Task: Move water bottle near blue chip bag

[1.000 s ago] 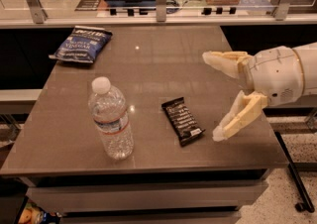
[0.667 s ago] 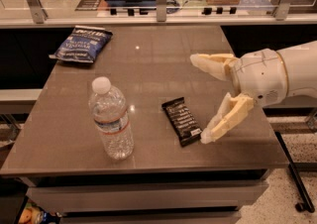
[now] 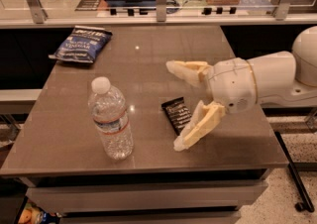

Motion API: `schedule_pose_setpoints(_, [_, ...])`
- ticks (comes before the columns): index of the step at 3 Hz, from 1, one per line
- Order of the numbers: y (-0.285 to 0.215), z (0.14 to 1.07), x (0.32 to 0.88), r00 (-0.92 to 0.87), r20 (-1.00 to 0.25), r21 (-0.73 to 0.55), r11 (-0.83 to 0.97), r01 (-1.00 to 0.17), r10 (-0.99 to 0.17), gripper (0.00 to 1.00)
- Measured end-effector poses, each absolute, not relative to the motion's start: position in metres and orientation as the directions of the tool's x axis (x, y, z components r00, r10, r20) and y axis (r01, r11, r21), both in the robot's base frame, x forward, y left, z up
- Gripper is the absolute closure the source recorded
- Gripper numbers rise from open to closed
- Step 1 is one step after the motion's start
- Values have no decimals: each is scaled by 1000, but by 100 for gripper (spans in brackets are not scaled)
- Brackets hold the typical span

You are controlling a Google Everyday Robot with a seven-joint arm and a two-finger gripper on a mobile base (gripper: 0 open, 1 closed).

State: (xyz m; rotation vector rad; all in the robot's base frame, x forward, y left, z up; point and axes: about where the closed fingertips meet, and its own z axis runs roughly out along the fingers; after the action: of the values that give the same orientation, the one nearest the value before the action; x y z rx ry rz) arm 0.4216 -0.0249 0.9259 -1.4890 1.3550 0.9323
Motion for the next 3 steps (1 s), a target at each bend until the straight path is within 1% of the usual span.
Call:
schedule_pose_setpoints(2, [12, 917, 405, 97, -972, -97, -11, -995, -215, 0])
schedule_pose_setpoints(3, [26, 916, 399, 94, -978, -95, -3, -995, -185, 0])
